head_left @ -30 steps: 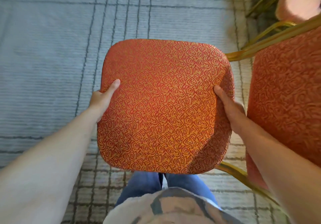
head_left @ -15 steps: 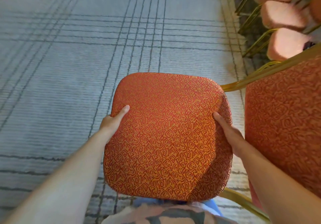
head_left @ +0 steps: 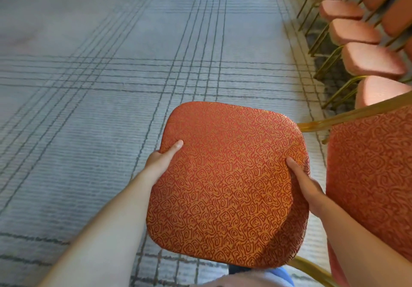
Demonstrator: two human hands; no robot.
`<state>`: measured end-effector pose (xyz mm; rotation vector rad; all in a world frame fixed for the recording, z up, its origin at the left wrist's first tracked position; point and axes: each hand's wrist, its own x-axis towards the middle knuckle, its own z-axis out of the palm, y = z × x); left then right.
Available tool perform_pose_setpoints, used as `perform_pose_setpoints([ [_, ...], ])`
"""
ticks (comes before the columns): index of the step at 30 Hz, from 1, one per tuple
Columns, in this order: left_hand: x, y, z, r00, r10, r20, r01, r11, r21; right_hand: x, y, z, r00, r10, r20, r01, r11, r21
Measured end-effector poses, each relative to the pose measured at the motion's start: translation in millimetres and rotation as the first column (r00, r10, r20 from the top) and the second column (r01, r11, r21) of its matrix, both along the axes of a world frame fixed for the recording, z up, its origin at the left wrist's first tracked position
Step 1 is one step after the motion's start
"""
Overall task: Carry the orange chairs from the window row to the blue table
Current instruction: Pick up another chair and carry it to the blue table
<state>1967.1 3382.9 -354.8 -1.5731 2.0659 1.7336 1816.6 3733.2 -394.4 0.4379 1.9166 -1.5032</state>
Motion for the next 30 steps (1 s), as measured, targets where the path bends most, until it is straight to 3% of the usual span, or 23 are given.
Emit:
perform_pose_setpoints([
  [10, -185.4, -50.7, 12.0, 0.998, 0.03, -0.05, -0.035, 0.995, -0.092, -209.2, -61.5, 14.1, 0.998, 0.061, 0.004, -0.061, 0.998, -0.018],
  [16, -249.4, -97.4, 11.7, 0.998, 0.055, -0.016, -0.056, 0.99, -0.132, -277.1, -111.6, -6.2, 0.995, 0.073, 0.07, -0.072, 0.997, -0.022],
  [22, -321.2, -168.9, -0.9, 0.999, 0.031, 0.02, -0.029, 0.998, -0.06, -344.0, -180.8, -24.6, 0.991, 0.061, 0.116, -0.061, 0.998, -0.003],
  [30, -444.2, -310.0, 4.0, 0.999, -0.008, -0.05, 0.004, 0.996, -0.084, -447.8, -313.4, -12.9, 0.999, 0.021, 0.04, -0.02, 0.999, -0.032],
])
